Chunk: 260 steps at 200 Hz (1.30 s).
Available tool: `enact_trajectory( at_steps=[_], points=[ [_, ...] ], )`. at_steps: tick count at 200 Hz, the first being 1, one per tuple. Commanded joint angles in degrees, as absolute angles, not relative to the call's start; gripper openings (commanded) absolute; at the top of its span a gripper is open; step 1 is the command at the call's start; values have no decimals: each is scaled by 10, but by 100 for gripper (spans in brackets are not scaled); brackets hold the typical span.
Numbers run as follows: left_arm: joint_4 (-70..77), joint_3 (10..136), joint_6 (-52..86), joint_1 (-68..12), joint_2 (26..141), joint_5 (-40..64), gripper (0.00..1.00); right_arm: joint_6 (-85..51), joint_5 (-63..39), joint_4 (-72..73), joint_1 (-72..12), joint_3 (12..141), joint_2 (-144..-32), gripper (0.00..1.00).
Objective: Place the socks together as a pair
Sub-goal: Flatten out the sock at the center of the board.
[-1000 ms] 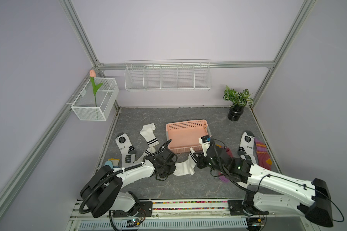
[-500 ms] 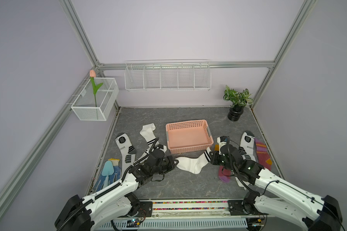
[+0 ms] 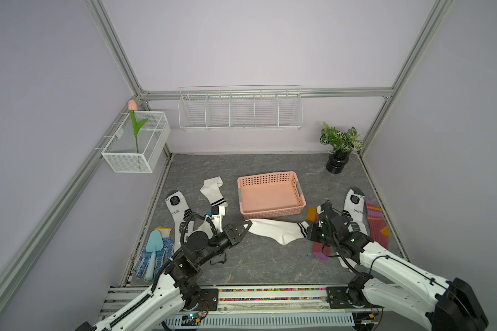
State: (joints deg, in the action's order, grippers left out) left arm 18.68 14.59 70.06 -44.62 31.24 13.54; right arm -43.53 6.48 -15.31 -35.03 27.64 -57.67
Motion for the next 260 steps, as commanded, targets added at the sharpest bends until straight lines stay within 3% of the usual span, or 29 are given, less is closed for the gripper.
enact_trajectory(
  at_steps=[1, 27, 71, 152, 230, 260],
  points=[
    [284, 142, 738, -441, 311, 135, 0, -439, 44, -128, -343, 265, -587, 7],
    [211, 154, 706, -441, 331, 144, 0, -435, 10, -99, -349, 262, -573, 7],
    [66, 135, 626, -440, 361, 125, 0, -431, 44, -87, -350, 232, -517, 7],
    [-73, 188, 513, -438, 513, 52, 0, -412, 47, -78, -363, 241, -585, 8],
    [-85, 184, 489, -435, 569, 14, 2, -400, 76, -67, -397, 246, -637, 12],
    [-101, 197, 486, -434, 597, -7, 12, -399, 117, -92, -409, 258, -661, 19]
  ],
)
